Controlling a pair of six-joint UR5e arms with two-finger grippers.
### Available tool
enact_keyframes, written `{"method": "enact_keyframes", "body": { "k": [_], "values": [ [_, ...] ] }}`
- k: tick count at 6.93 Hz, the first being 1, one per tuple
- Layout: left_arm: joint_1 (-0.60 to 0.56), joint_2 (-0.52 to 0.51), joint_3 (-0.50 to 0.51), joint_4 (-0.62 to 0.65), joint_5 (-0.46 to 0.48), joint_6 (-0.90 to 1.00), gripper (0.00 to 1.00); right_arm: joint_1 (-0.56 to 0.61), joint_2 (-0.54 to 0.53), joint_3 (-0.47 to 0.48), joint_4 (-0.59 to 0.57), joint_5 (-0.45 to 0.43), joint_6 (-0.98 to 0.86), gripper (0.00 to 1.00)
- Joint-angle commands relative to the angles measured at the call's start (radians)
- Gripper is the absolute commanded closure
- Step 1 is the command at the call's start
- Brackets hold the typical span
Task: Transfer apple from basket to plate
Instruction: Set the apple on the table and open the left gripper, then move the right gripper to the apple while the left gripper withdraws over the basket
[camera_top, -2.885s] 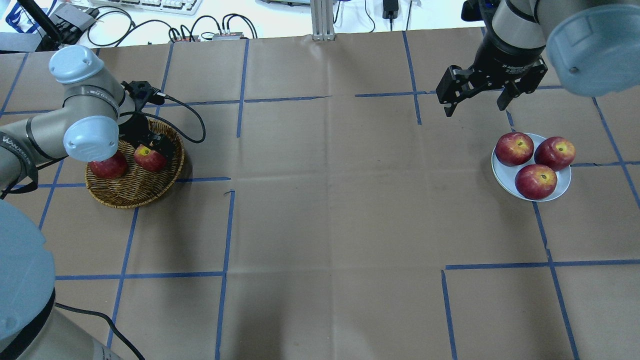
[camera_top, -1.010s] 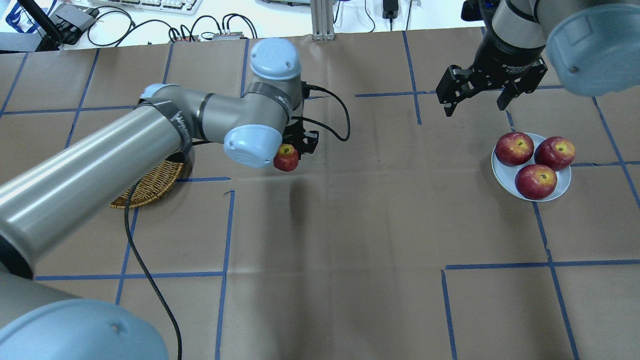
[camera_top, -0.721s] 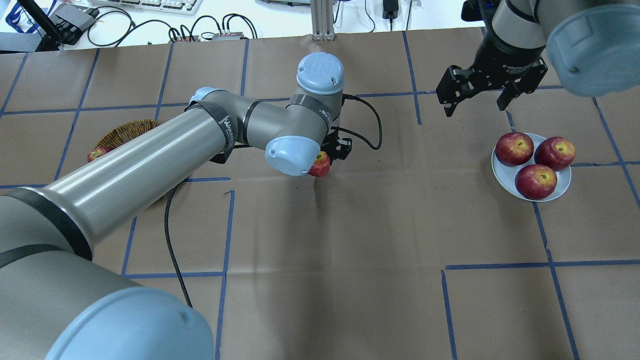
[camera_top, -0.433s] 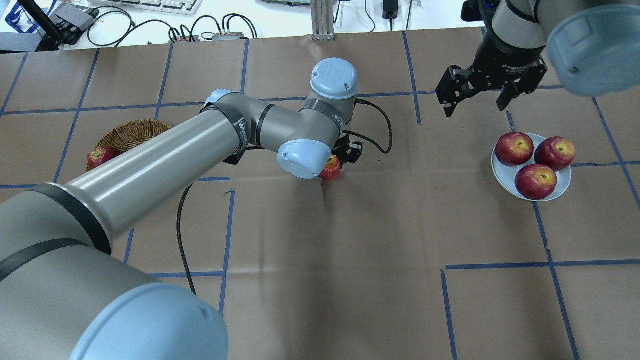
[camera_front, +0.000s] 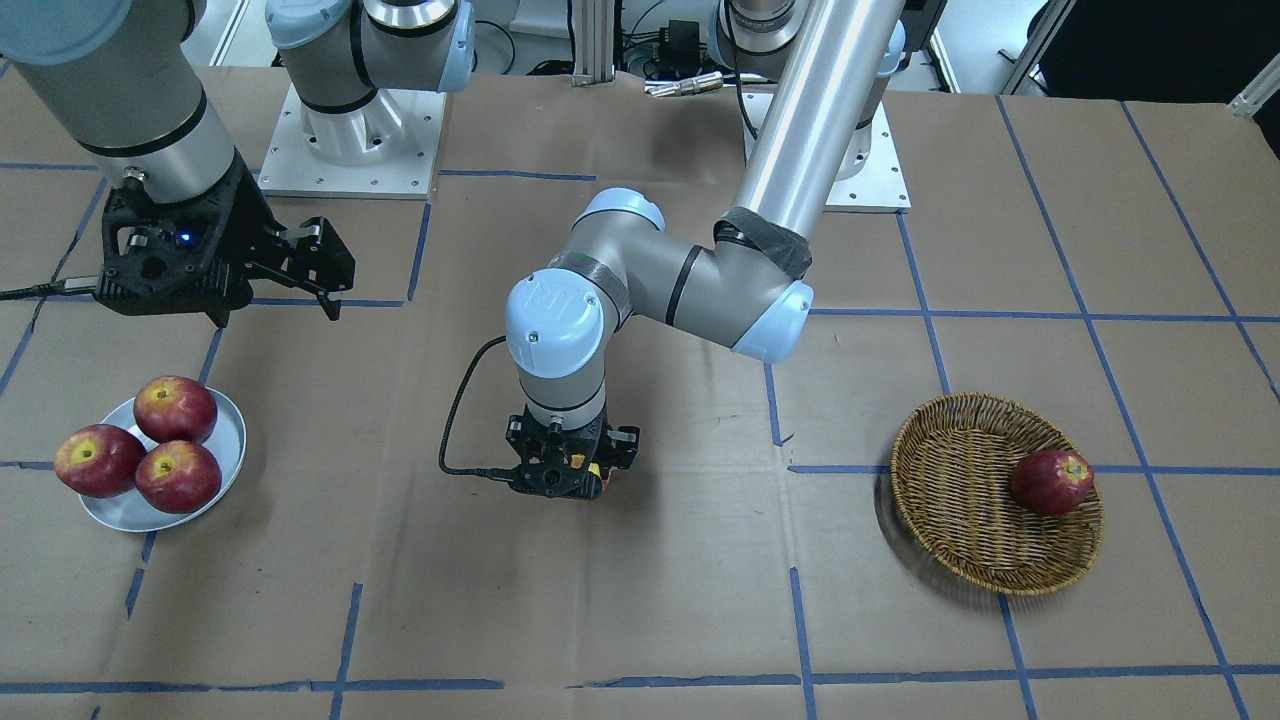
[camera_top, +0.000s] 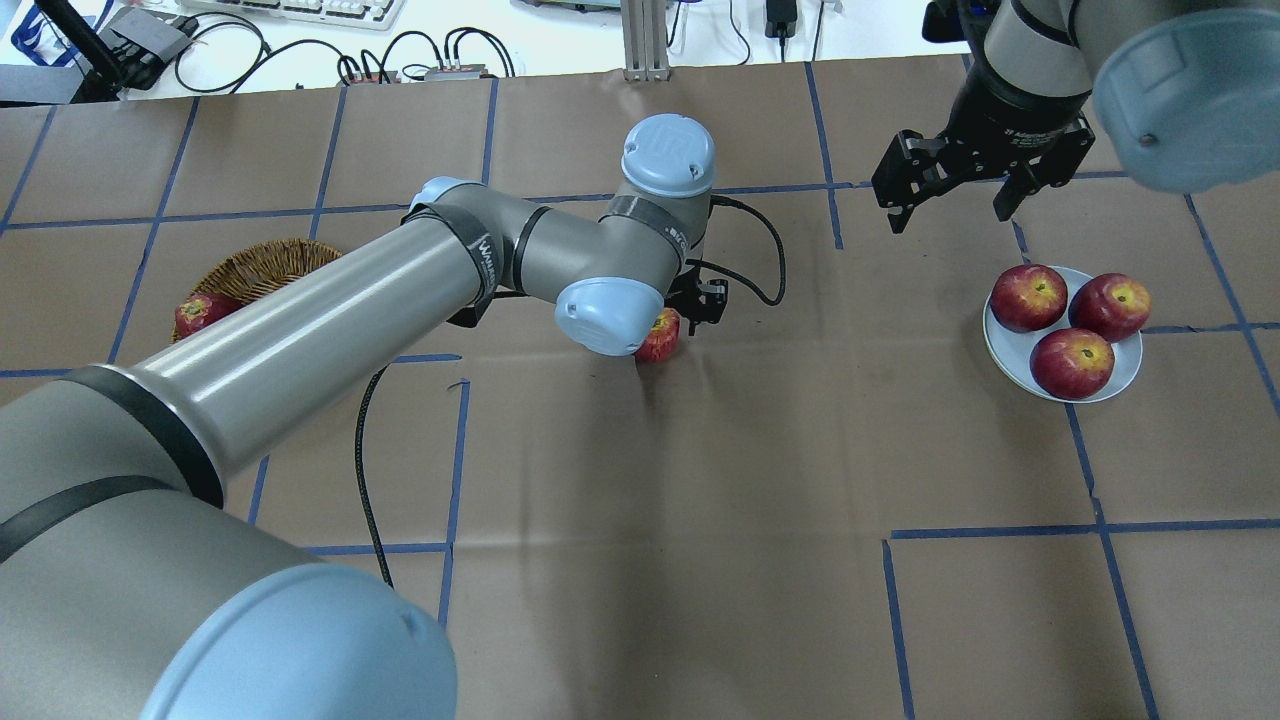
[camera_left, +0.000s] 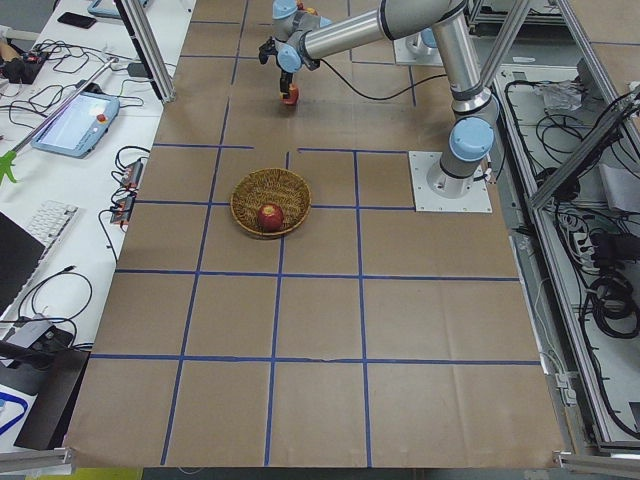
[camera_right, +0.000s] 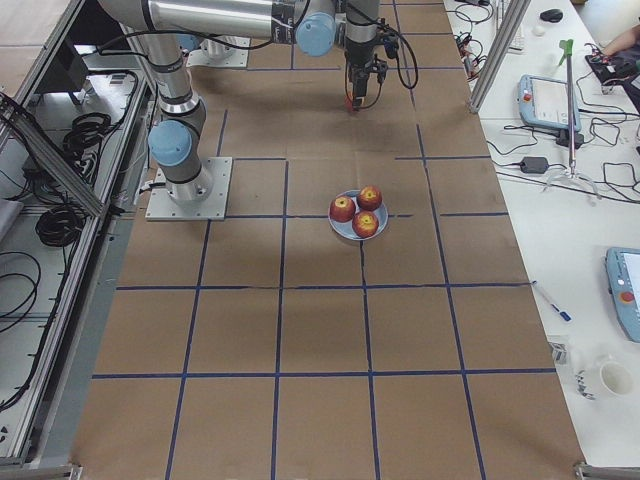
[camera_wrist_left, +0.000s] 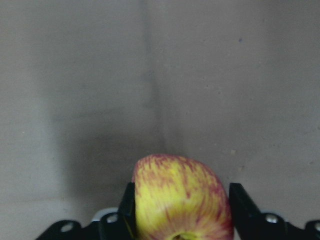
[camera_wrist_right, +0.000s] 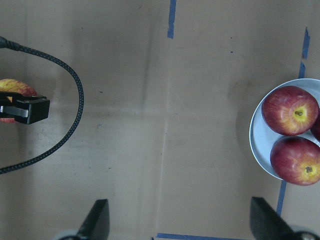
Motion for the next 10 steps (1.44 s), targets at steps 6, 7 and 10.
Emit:
{"method": "enact_keyframes", "body": {
  "k": [6, 7, 10],
  "values": [
    [0.265, 0.532, 0.034, -0.599, 0.004, 0.32, 0.01, 0.011, 0.003, -0.013, -0.016, 0.003, 0.015, 0.0],
    [0.302, 0.59, 0.032, -0.663, 0.006, 0.396, 0.01, 0.034, 0.029, -0.051, -0.017, 0.011, 0.055, 0.0],
    [0.32, 0.68, -0.033, -0.679, 0.003, 0.424, 0.01, 0.257, 0.226, -0.185, -0.073, -0.006, 0.295, 0.0]
  ]
}}
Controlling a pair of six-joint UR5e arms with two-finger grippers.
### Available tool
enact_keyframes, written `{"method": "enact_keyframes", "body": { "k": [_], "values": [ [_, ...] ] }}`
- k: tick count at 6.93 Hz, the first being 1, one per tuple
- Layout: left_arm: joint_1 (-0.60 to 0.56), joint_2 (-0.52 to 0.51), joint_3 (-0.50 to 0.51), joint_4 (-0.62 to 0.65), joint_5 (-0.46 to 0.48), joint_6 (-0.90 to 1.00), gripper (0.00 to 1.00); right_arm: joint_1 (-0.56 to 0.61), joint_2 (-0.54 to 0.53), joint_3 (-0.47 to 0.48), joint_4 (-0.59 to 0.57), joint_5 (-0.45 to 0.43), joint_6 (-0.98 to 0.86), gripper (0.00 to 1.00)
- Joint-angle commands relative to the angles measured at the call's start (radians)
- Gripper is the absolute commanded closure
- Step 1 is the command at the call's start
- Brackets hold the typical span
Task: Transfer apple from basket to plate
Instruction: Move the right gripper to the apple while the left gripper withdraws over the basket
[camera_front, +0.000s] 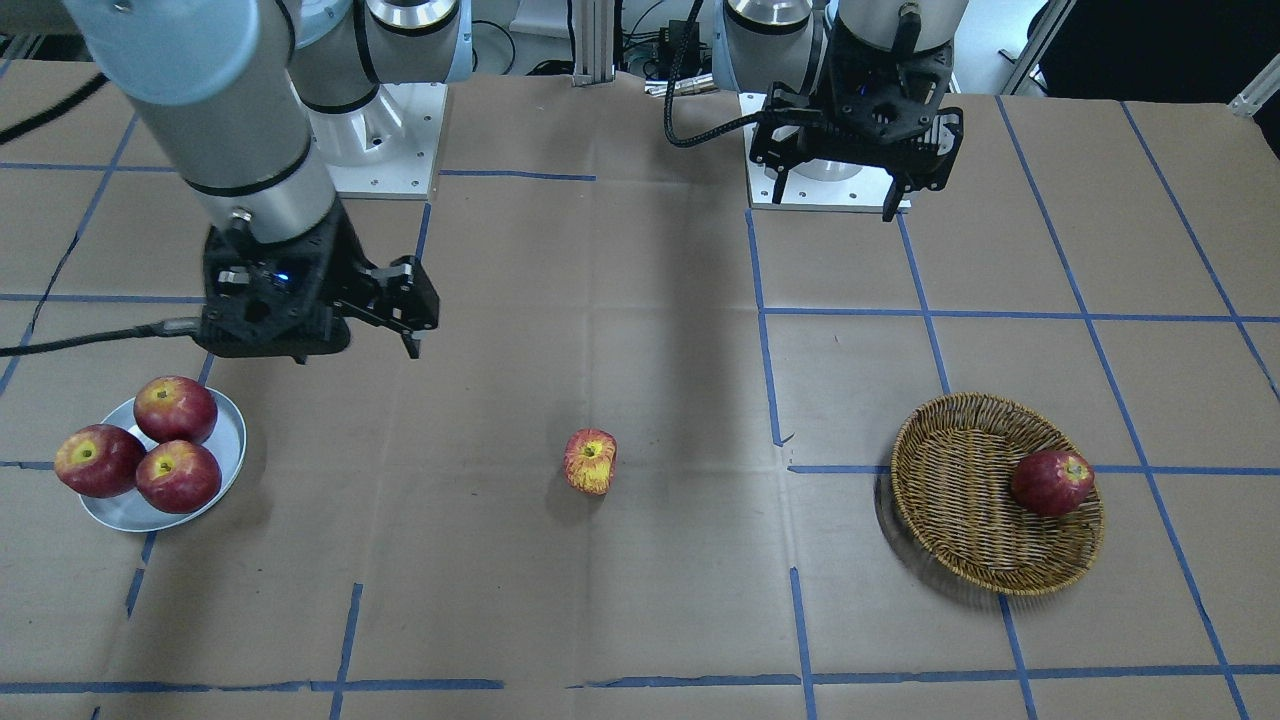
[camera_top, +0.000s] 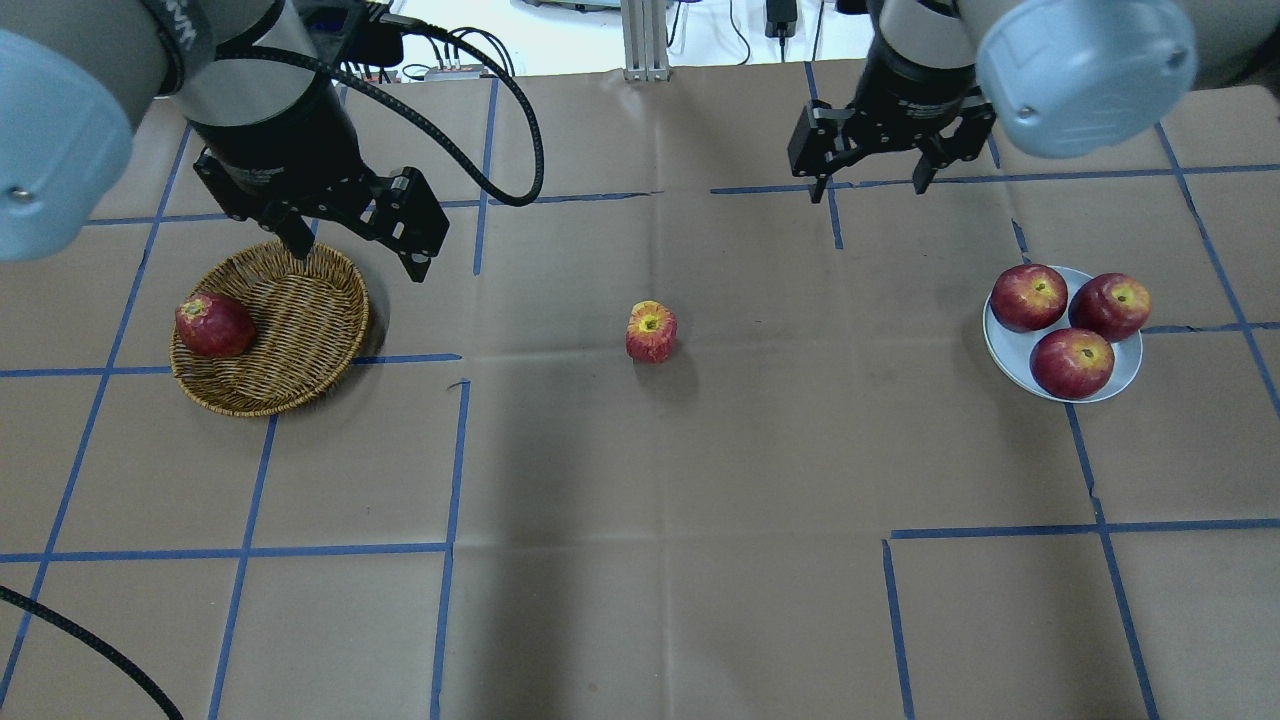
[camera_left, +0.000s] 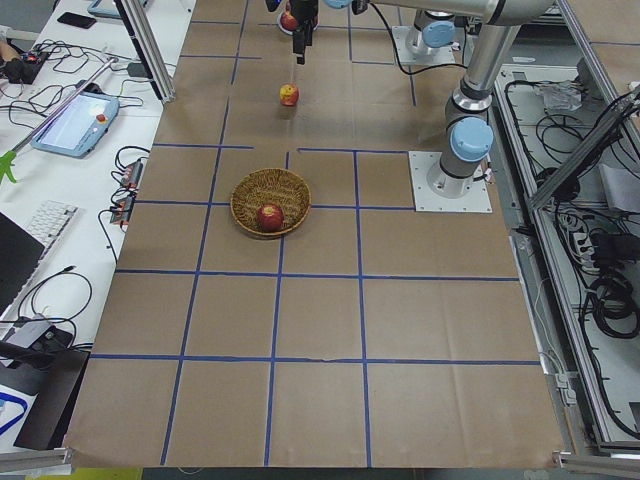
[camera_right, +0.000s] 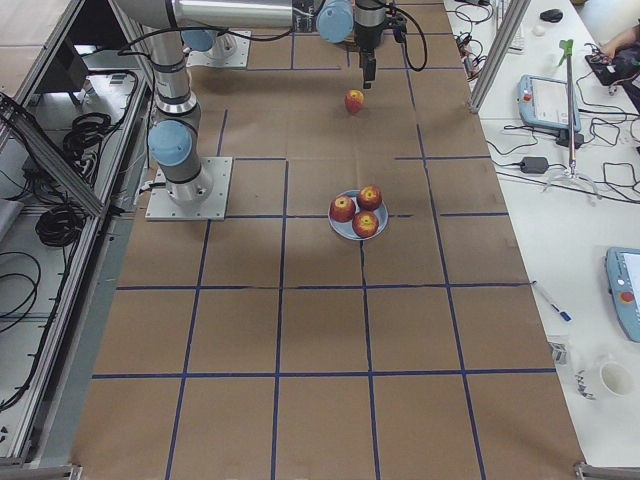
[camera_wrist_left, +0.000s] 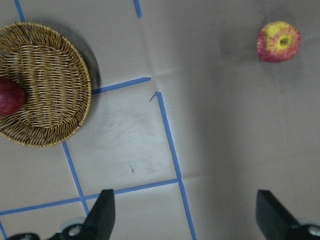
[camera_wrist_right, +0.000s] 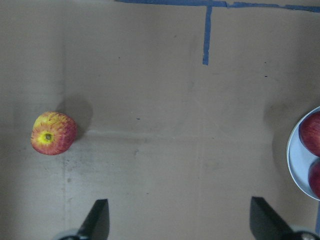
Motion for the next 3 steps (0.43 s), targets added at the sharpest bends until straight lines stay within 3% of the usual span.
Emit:
{"method": "enact_keyframes", "body": {
  "k": [1, 3],
  "values": [
    [0.019, 0.054, -0.062, -0.002, -0.001, -0.002, 0.01, 0.135, 0.142, -0.054, -0.102, -0.008, 0.167, 0.0],
    [0.039, 0.059, -0.081, 0.006, -0.004, -0.01, 0.01, 0.203, 0.236, -0.049, -0.202, -0.009, 0.264, 0.0]
  ]
}}
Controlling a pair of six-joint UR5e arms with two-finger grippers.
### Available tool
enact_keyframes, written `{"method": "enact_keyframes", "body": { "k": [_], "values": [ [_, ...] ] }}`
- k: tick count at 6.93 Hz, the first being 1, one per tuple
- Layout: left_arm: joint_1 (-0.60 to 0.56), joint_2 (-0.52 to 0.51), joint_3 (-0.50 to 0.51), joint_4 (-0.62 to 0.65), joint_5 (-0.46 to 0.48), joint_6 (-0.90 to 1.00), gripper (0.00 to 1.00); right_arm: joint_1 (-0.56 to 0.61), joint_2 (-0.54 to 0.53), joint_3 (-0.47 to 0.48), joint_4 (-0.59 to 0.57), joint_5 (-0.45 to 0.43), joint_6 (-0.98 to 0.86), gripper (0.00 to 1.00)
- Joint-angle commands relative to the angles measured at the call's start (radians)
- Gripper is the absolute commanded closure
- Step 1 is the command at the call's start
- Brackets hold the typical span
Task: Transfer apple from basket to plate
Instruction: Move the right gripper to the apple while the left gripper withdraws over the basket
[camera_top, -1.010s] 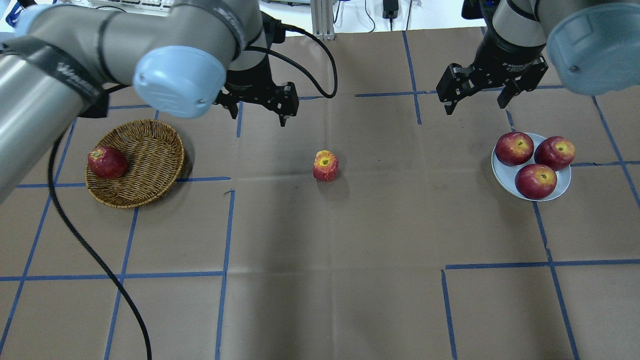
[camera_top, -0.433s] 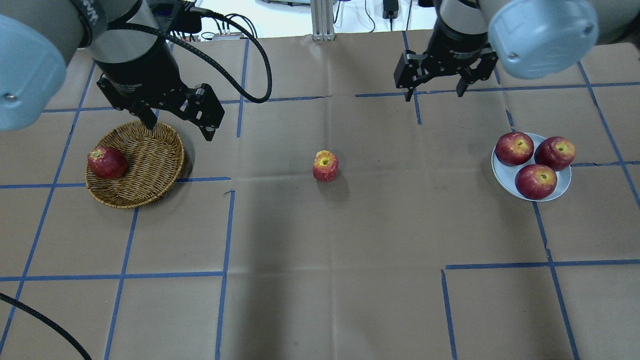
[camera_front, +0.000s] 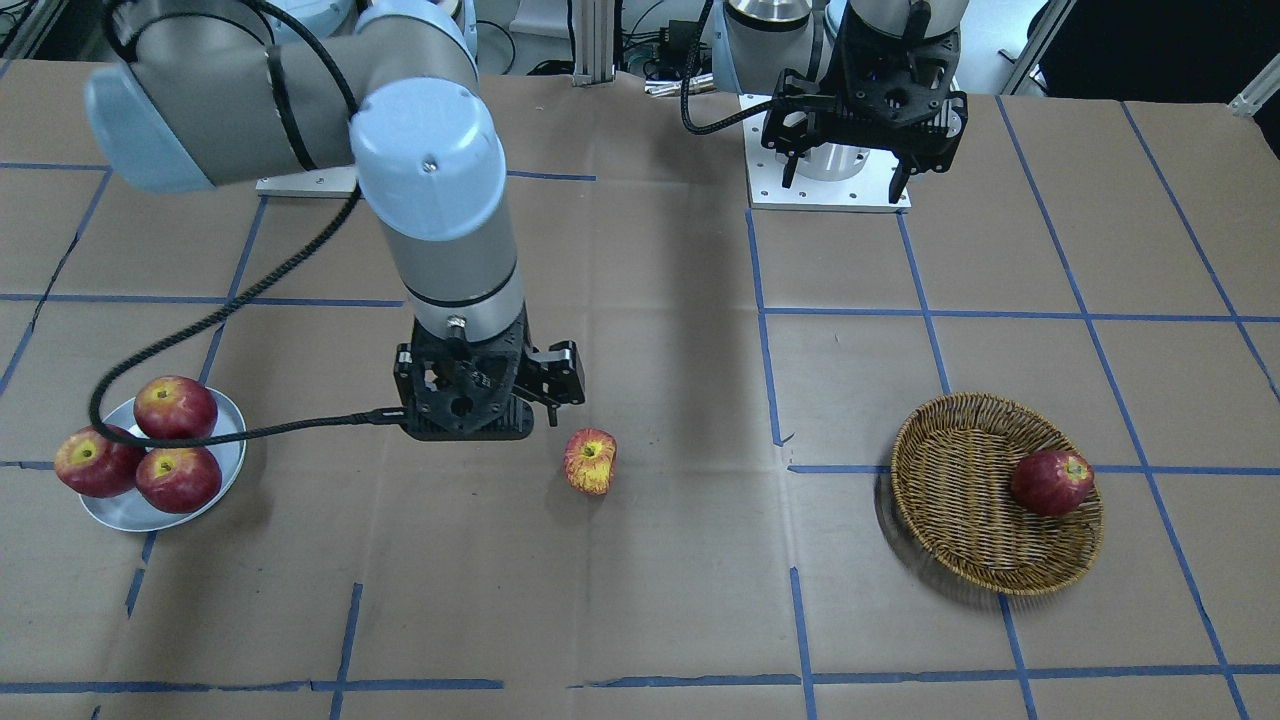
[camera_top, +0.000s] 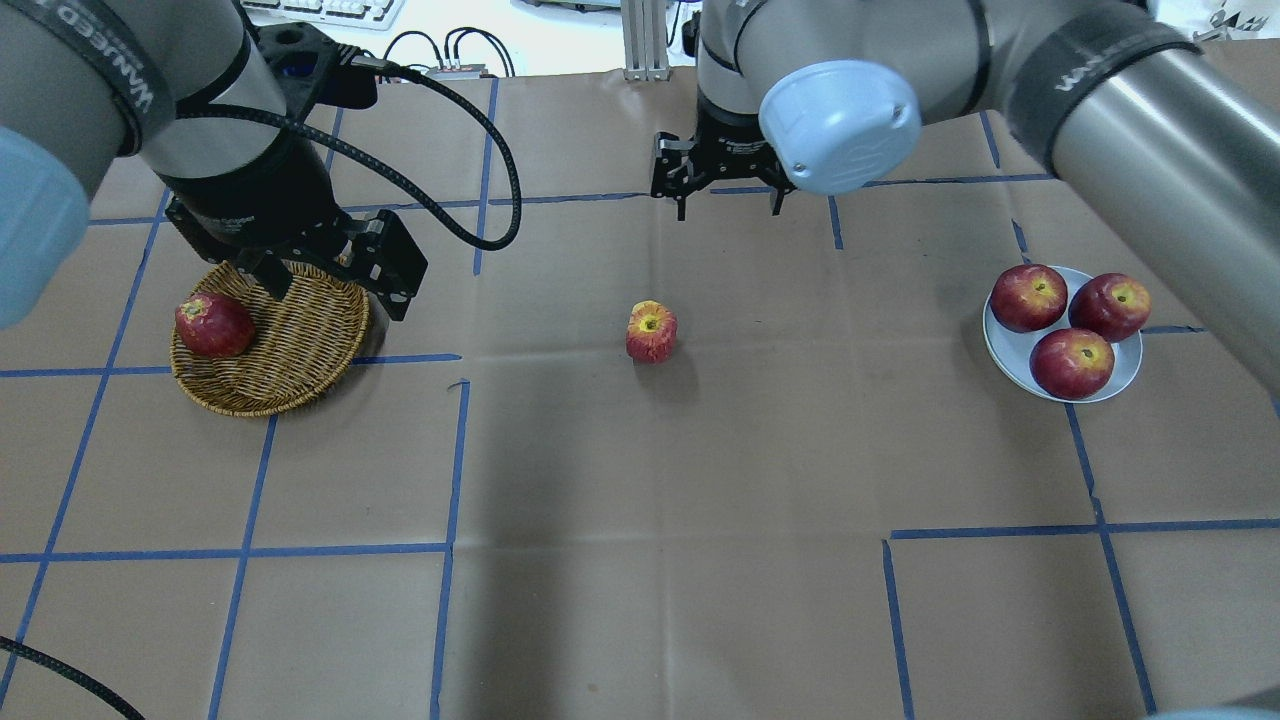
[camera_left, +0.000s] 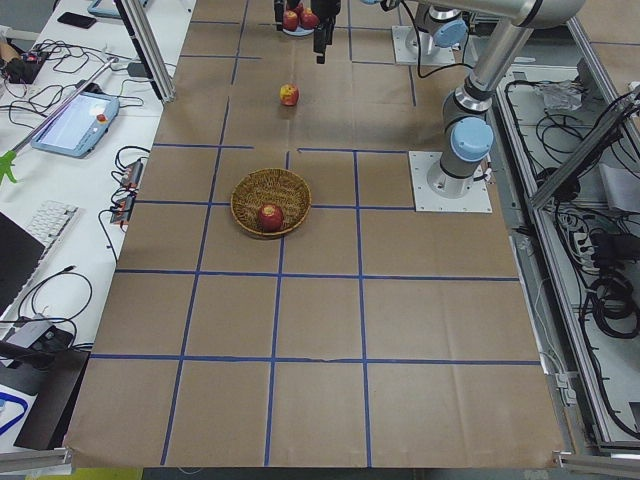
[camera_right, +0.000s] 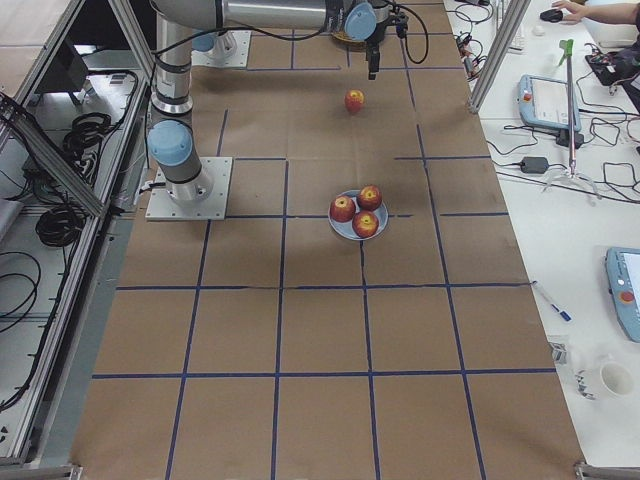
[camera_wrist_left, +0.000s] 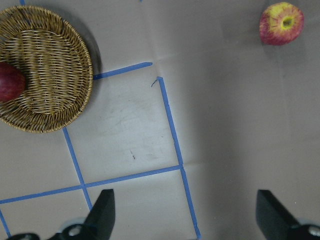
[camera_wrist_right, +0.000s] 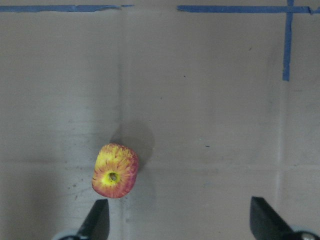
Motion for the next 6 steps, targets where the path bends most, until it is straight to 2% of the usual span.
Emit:
{"method": "enact_keyframes", "body": {
  "k": [1, 2, 4, 6],
  "values": [
    [0.012, 0.003, -0.009, 0.006, 0.0, -0.003, 0.01, 0.074, 0.104, 0.004, -0.107, -0.006, 0.085, 0.0],
    [0.012, 0.003, -0.004, 0.006, 0.001, -0.001, 0.01, 0.091, 0.141, 0.01, -0.144, -0.043, 0.09, 0.0],
    [0.012, -0.001, 0.001, 0.006, 0.001, -0.001, 0.01, 0.102, 0.177, 0.058, -0.209, -0.054, 0.101, 0.0],
    [0.014, -0.004, 0.007, 0.006, 0.003, -0.001, 0.01, 0.102, 0.187, 0.177, -0.369, -0.051, 0.102, 0.0]
  ]
}}
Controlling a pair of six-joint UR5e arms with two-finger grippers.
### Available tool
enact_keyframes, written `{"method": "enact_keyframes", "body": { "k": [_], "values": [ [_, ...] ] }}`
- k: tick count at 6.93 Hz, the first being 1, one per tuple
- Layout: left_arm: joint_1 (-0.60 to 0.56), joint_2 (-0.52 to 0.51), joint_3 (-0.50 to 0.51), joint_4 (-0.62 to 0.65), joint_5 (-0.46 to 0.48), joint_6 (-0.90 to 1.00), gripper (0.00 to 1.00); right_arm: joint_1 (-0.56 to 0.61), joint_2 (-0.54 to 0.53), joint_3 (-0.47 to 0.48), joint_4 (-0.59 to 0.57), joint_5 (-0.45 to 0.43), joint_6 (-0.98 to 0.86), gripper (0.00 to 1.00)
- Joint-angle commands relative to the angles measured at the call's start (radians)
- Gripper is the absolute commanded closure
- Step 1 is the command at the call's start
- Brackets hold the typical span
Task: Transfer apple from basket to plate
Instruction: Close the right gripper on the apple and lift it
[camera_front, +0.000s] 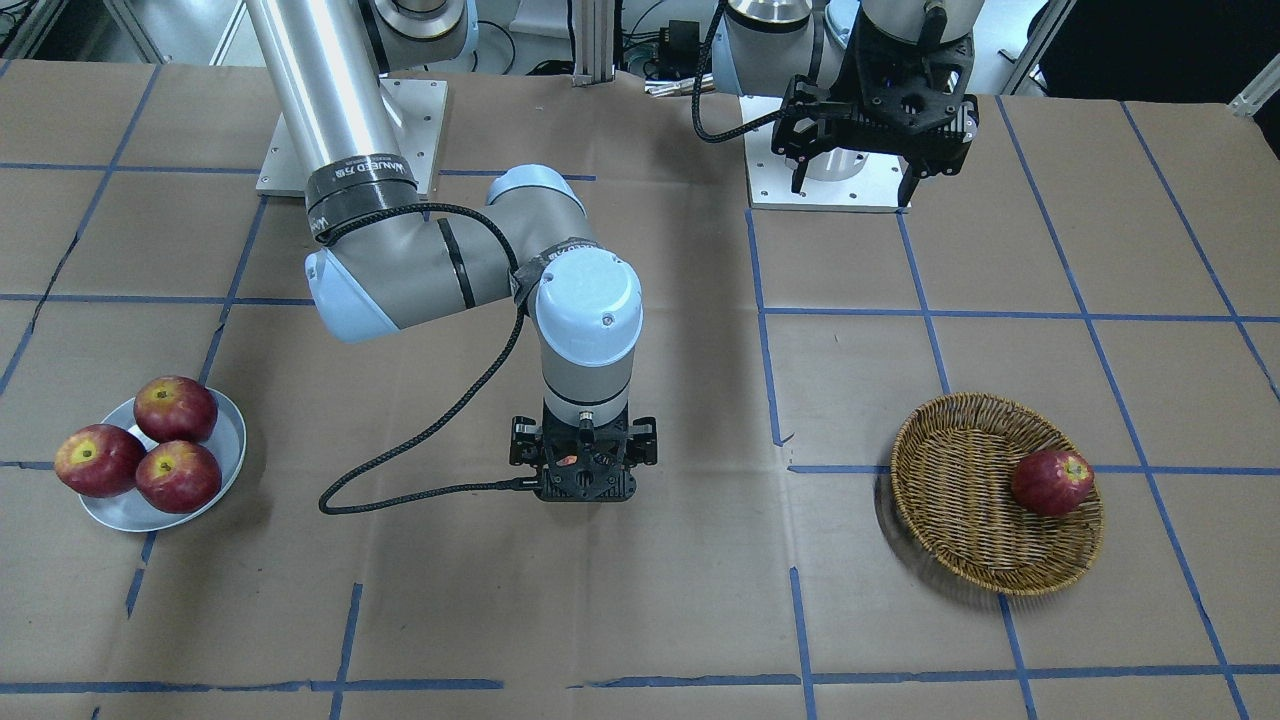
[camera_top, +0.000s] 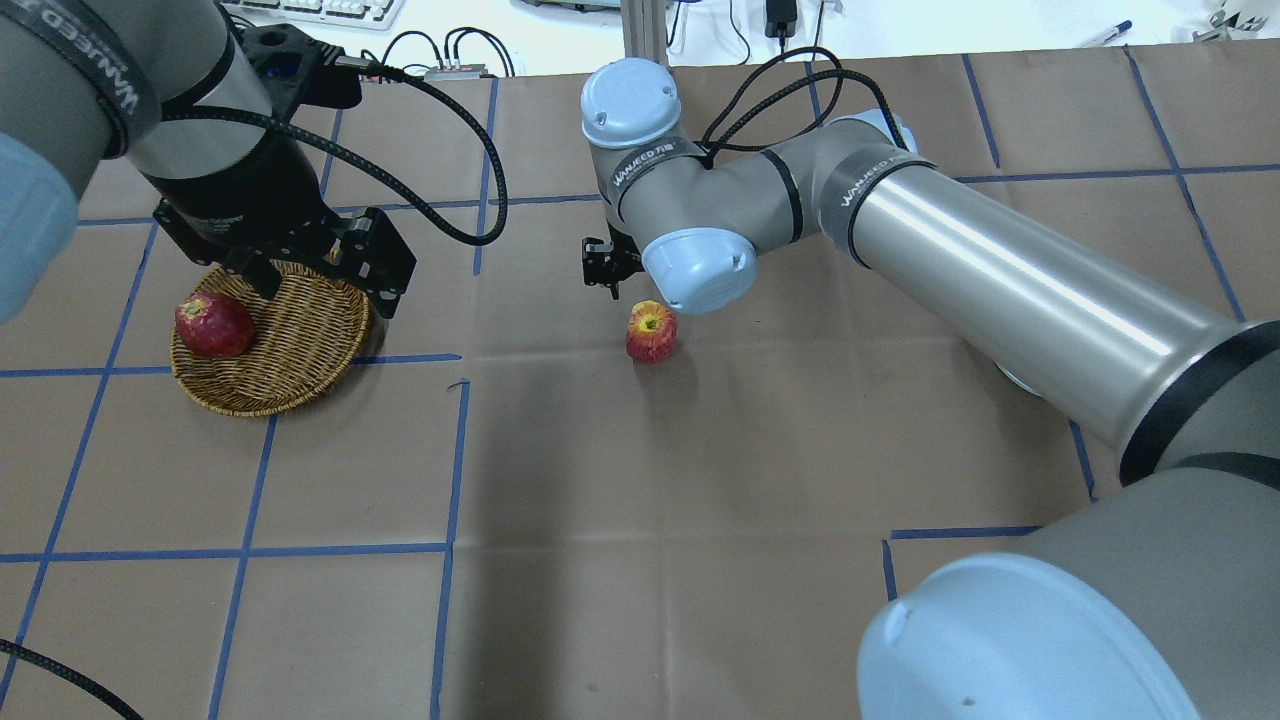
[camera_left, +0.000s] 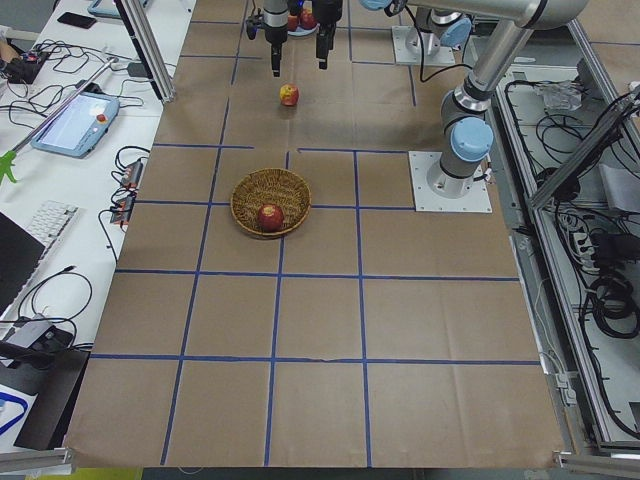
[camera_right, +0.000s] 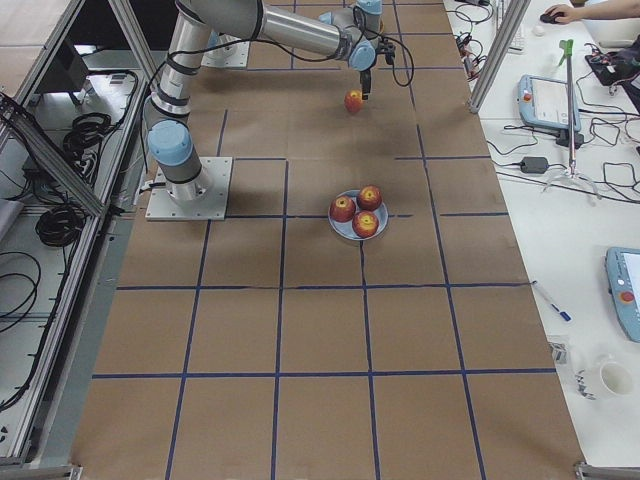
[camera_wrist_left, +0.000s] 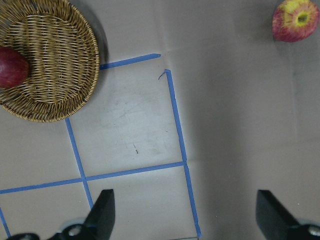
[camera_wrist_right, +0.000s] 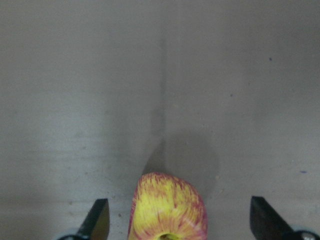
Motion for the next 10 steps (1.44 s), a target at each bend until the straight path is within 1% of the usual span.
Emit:
{"method": "enact_keyframes", "body": {
  "k": [1, 2, 3, 4, 5, 6, 8, 9, 10],
  "values": [
    [0.001, -0.001, 0.003, 0.0, 0.003, 0.002, 0.01, 0.001, 0.008, 0.099, -0.124, 0.001, 0.002, 0.0],
    [0.0, -0.003, 0.006, 0.0, 0.001, 0.002, 0.01, 0.002, 0.006, 0.102, -0.126, 0.002, 0.003, 0.05],
    [0.001, -0.004, 0.014, -0.001, 0.003, 0.002, 0.01, 0.002, 0.006, 0.1, -0.125, 0.01, 0.017, 0.21],
    [0.001, -0.004, 0.014, -0.001, 0.003, 0.002, 0.01, 0.002, 0.008, 0.102, -0.12, 0.01, 0.017, 0.27],
    [0.001, -0.009, 0.015, -0.001, 0.001, 0.002, 0.01, 0.002, 0.006, 0.102, -0.114, 0.01, 0.02, 0.37],
    [0.001, -0.009, 0.015, -0.001, 0.001, 0.002, 0.01, -0.001, 0.002, 0.096, -0.114, 0.01, 0.037, 0.41],
    [0.001, -0.009, 0.015, -0.001, 0.001, 0.002, 0.01, -0.024, -0.026, 0.076, -0.096, 0.012, 0.034, 0.41],
    [0.001, -0.009, 0.015, -0.001, 0.001, 0.002, 0.01, -0.037, -0.056, 0.052, -0.036, 0.013, 0.031, 0.42],
    [0.001, -0.009, 0.015, -0.001, 0.001, 0.002, 0.01, -0.089, -0.096, 0.024, 0.049, 0.012, 0.013, 0.42]
  ]
}}
